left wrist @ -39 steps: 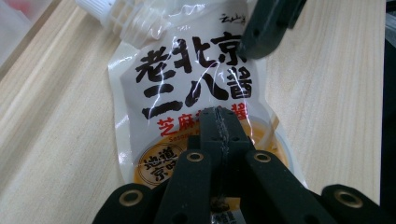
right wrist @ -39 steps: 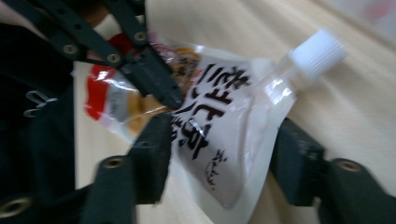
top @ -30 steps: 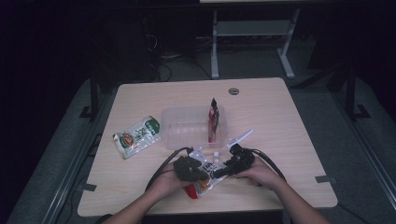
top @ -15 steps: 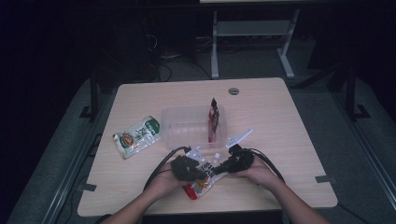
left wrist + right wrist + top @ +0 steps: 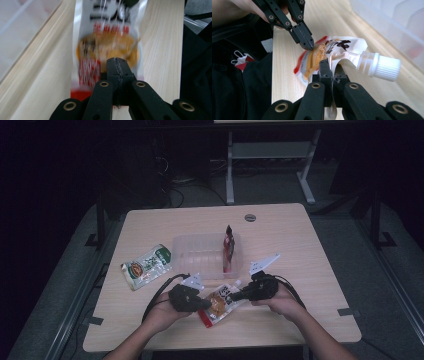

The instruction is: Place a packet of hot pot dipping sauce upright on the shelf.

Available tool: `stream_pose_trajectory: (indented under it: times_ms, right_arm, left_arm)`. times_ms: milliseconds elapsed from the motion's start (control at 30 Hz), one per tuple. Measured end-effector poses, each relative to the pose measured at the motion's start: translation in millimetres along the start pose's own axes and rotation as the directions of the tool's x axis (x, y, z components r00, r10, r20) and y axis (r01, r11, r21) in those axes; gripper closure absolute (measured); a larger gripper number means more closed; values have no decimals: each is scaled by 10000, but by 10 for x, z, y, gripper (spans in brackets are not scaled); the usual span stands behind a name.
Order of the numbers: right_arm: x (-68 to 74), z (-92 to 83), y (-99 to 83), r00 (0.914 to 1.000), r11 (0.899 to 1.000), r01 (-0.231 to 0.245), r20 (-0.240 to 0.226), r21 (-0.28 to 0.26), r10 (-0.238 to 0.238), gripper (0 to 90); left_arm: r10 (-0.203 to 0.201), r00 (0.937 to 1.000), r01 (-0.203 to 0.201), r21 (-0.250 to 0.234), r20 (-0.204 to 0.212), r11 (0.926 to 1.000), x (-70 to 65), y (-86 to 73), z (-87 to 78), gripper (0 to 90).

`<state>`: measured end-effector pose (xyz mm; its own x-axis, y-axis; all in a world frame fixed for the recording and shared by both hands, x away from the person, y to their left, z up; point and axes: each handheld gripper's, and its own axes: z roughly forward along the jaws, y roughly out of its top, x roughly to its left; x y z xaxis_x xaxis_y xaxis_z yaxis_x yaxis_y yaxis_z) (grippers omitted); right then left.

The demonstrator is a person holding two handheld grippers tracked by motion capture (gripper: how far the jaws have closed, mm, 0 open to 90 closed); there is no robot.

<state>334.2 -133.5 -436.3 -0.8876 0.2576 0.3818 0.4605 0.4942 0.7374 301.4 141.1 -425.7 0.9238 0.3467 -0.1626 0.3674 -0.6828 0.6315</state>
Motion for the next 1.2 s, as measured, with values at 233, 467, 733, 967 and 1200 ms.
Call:
stream_pose_trajectory:
  times_ms: [233, 467, 733, 967, 1200]
  right_arm:
    - [-19, -117, 15, 9999, 9989, 28, 100, -462, -23, 897]
    - [27, -146, 44, 9996, 9976, 70, -255, -685, -88, 897]
    - [114, -145, 117, 9964, 9925, 192, -795, -1204, -289, 898]
    - [188, -158, 200, 9937, 9875, 447, -950, -1513, -595, 897]
    - [195, -243, 217, 9954, 9844, 389, -800, -1717, -533, 897]
  left_arm:
    - [-60, 9999, 60, 22, -96, 10000, 37, -10, -34, 898]
    - [-41, 9999, 44, 251, -133, 9997, 58, -10, 96, 898]
    - [-100, 9998, 100, 18, -144, 9999, 65, 33, 175, 897]
    - [122, 9997, -119, 127, -191, 9998, 30, 83, 228, 862]
    - [-57, 10000, 56, -83, -10, 9999, 97, 28, 85, 778]
